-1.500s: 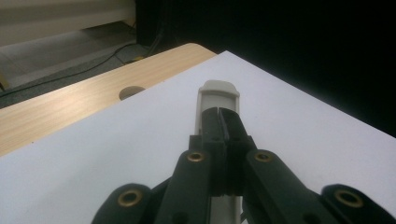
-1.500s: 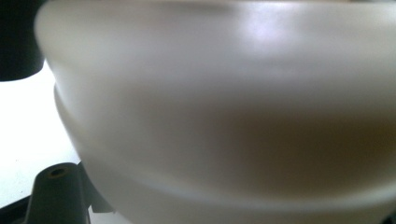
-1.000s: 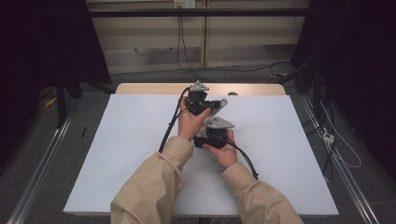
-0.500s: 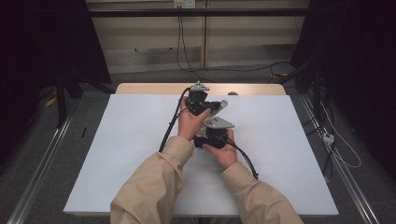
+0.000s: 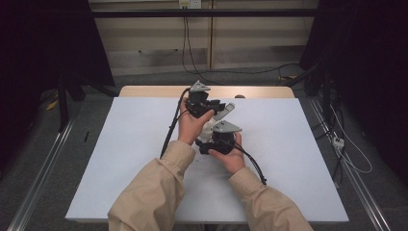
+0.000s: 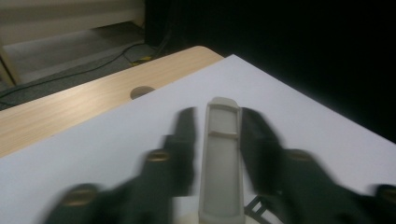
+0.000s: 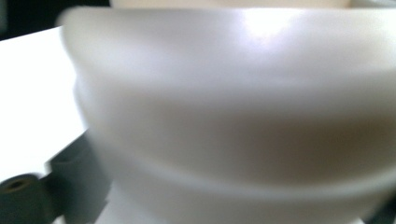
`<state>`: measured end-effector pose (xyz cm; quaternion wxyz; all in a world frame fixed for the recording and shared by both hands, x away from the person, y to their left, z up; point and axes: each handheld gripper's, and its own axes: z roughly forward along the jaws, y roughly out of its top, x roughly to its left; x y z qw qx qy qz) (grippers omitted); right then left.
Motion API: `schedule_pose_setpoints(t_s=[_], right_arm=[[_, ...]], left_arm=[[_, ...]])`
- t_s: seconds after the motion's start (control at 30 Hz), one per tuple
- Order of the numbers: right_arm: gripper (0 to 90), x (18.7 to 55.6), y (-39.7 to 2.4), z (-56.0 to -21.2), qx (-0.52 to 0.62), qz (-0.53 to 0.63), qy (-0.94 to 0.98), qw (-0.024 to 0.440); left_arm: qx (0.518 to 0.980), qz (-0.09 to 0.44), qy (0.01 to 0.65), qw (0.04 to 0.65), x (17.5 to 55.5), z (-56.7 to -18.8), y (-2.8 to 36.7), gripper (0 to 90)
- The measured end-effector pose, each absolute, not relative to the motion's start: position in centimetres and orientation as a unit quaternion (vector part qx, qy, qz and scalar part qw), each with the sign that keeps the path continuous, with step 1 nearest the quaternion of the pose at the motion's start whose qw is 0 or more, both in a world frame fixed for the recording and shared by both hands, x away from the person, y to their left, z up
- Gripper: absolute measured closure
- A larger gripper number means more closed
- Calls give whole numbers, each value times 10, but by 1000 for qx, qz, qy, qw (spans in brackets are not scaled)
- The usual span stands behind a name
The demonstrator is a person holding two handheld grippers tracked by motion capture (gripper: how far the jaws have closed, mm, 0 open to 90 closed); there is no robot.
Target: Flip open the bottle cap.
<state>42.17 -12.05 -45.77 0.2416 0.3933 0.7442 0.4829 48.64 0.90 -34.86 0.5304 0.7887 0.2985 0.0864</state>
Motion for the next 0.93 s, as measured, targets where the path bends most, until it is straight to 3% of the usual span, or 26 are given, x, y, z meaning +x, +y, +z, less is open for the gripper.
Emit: schedule_pose_setpoints(t_s=[0.03, 0.1, 0.17, 0.23, 0.3, 0.57, 0.93], right_arm=[[28, 419, -121, -456, 393, 478, 750, 234], [62, 413, -125, -453, 396, 464, 758, 230], [42, 403, -132, -451, 385, 474, 757, 231], [30, 396, -141, -447, 372, 476, 762, 232], [88, 387, -150, -444, 377, 471, 763, 233], [53, 339, -188, -437, 370, 496, 754, 221], [54, 309, -221, -449, 386, 496, 749, 208]], left_arm=[[791, 92, 296, 527, 481, -345, 15, 558], [790, 95, 297, 528, 469, -341, 32, 391], [791, 97, 300, 524, 454, -343, 55, 253], [786, 101, 311, 525, 440, -352, 82, 180], [781, 102, 329, 522, 423, -364, 111, 118], [772, 114, 370, 504, 379, -423, 199, 102], [763, 135, 373, 510, 364, -434, 219, 81]])
